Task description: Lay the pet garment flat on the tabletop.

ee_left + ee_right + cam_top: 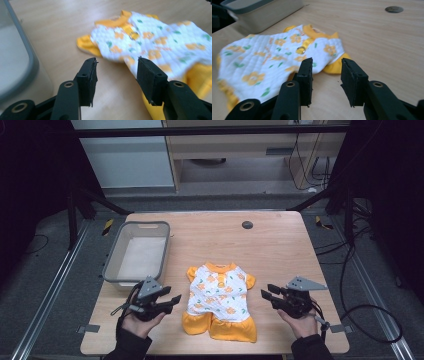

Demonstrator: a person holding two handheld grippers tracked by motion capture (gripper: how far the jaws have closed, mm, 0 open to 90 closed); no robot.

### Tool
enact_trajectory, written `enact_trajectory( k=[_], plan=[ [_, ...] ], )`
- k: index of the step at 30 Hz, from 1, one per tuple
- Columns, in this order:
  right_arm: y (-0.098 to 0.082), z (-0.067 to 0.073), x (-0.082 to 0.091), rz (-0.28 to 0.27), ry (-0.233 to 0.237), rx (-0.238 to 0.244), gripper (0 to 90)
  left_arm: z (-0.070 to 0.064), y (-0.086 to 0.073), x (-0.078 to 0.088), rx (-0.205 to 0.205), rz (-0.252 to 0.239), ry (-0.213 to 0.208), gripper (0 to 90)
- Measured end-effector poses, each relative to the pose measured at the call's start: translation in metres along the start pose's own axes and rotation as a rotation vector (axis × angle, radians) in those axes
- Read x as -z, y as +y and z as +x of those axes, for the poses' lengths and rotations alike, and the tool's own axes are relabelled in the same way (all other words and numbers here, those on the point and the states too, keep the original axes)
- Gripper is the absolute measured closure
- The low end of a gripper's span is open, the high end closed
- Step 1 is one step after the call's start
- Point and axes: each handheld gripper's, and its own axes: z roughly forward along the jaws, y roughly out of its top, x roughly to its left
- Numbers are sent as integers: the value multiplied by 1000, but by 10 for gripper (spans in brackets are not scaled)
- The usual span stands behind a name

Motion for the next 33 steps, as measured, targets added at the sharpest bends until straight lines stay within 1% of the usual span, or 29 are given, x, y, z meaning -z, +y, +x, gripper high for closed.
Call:
enact_trajectory(
  k=[2,3,4,5,8,9,10,11,12,13,14,15,16,17,18,19,20,21,22,23,25,26,27,28,29,30,31,32,33],
  plan=[
    [5,-5,-9,0,-17,-7,594,3,11,-15,-12,-4,18,476],
    [5,-5,-9,0,-17,-7,594,3,11,-15,-12,-4,18,472],
    [11,-9,-20,7,-37,-5,581,4,16,-23,-25,-1,32,471],
    [11,-9,-20,7,-37,-5,581,5,21,-31,-45,8,55,471],
    [17,-13,-38,21,-56,-1,577,12,32,-56,-26,19,71,470],
    [21,-16,-51,33,-66,-2,577,15,36,-69,-19,31,77,469],
    [22,-16,-58,38,-70,-4,576,17,38,-76,-16,32,79,468],
    [23,-17,-65,46,-72,-3,572,17,38,-76,-16,32,79,468],
    [24,-17,-72,55,-74,-4,570,19,39,-91,-16,51,83,466],
    [24,-17,-72,55,-74,-4,570,19,39,-91,-16,51,83,461],
    [26,-19,-87,71,-62,-7,572,22,38,-106,-30,96,107,459],
    [26,-19,-87,71,-62,-7,572,22,38,-106,-30,96,107,456],
    [26,-19,-101,93,-67,-2,571,26,34,-119,-3,119,99,456],
    [26,-19,-101,93,-67,-2,571,26,34,-119,-3,119,99,456],
    [25,-20,-108,106,-67,-6,570,27,32,-124,15,129,99,456],
    [24,-20,-113,115,-67,-10,571,27,30,-129,19,145,103,456],
    [20,-18,-122,142,-62,-14,574,27,25,-136,29,168,103,458],
    [20,-18,-122,142,-62,-14,574,27,25,-136,29,168,103,458],
    [17,-17,-128,169,-65,2,583,25,21,-141,32,180,103,461],
    [17,-17,-128,169,-65,2,583,25,21,-141,32,180,103,462],
    [14,-17,-131,190,-77,12,593,24,19,-145,21,201,111,464],
    [12,-17,-133,200,-84,12,619,25,18,-145,28,197,107,480],
    [12,-17,-133,200,-84,12,619,25,17,-145,38,191,103,480],
    [12,-17,-133,203,-85,11,651,25,15,-146,47,190,103,510],
    [12,-17,-133,203,-85,11,651,25,15,-146,47,190,103,526],
    [11,-17,-132,205,-86,16,682,24,13,-146,37,189,103,526],
    [11,-17,-132,207,-84,11,717,23,13,-146,39,186,99,550],
    [11,-17,-132,210,-77,10,790,23,13,-145,59,185,88,608],
    [11,-16,-132,208,-74,6,819,22,13,-146,61,185,85,641]
  ],
)
